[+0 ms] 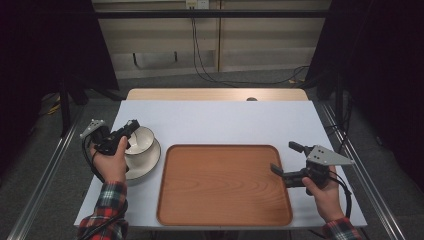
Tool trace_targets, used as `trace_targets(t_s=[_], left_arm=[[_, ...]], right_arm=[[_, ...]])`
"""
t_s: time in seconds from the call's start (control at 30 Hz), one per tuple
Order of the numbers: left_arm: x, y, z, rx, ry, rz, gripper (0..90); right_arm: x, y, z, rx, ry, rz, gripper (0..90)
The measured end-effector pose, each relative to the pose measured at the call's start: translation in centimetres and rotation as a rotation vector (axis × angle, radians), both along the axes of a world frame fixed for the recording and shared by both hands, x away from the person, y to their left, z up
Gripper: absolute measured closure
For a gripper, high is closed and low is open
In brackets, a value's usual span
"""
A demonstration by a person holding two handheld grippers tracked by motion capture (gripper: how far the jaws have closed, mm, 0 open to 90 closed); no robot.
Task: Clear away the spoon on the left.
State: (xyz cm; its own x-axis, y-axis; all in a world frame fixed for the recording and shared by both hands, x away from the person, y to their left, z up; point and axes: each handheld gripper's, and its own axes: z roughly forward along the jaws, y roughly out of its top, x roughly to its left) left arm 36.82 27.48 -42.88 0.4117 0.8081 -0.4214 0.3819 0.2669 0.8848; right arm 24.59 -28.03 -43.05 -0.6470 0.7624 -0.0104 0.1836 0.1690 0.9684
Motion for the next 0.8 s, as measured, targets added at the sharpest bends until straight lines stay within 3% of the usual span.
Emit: trace_targets(t_s=[0.07,0.1,0.33,0.5,0.8], left_arm=[[0.2,-0.3,0.0,-0.024,-0.003,0.005,81.1],[0.2,-0.1,-0.1,-0.002,-0.005,-0.003,81.1],[0.4,-0.7,0.1,-0.009,-0.015,-0.018,82.8],[0.1,-0.8,1.0,0.003,-0.024,-0.034,84.7],[0.0,-0.5,2.9,0.021,-0.024,-0.065,85.0]], right_arm=[[0.0,0.0,0.1,0.003,0.001,-0.001,1.3],[0.0,0.0,0.1,0.003,0.0,-0.001,1.3],[0.0,-0.1,0.1,0.007,0.002,-0.004,1.3],[-0.1,-0.3,0.3,0.011,0.008,0.012,1.3],[-0.2,-0.3,0.4,0.011,-0.005,-0.009,1.3]])
